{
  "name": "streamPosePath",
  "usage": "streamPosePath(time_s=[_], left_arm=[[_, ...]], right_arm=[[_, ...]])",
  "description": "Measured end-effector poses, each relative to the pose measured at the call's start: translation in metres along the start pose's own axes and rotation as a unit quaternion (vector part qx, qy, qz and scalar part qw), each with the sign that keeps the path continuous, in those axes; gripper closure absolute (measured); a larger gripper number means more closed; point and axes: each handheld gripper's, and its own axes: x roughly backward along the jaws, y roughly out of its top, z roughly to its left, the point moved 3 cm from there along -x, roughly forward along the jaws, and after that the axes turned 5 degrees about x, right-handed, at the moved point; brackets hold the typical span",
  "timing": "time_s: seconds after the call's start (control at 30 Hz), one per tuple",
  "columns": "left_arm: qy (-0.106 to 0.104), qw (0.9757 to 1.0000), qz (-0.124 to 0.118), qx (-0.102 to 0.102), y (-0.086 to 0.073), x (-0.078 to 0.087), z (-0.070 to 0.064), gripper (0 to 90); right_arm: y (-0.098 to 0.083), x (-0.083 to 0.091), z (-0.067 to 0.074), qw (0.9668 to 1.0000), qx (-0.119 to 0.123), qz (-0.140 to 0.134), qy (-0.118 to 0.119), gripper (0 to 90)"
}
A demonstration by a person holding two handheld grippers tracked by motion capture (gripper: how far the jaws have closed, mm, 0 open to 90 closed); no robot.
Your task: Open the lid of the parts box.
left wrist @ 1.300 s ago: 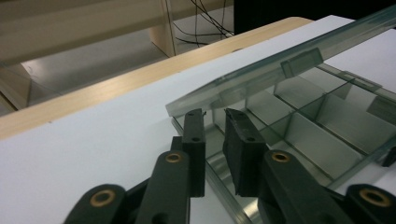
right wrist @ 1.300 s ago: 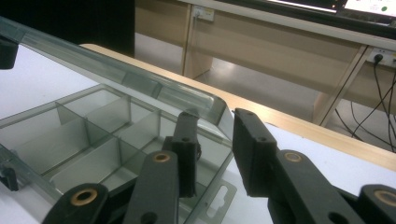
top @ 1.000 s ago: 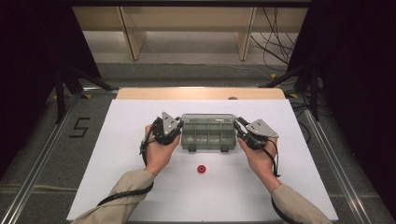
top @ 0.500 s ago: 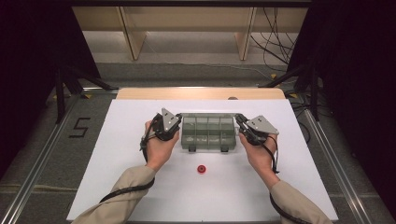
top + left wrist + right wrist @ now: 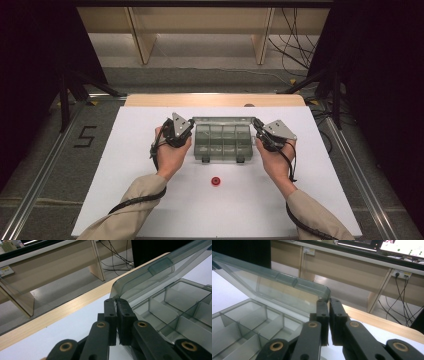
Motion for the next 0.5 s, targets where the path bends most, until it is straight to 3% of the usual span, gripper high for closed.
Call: streamPosePath(time_s=[0.5], left_arm=[[-0.001,1.0000,-0.002,0.009,0.0030,-0.0027,0.0022,87.7]], right_arm=[[0.0028,-0.0025,0.0014,0.9997,-0.021,0.011,-0.001,87.9]])
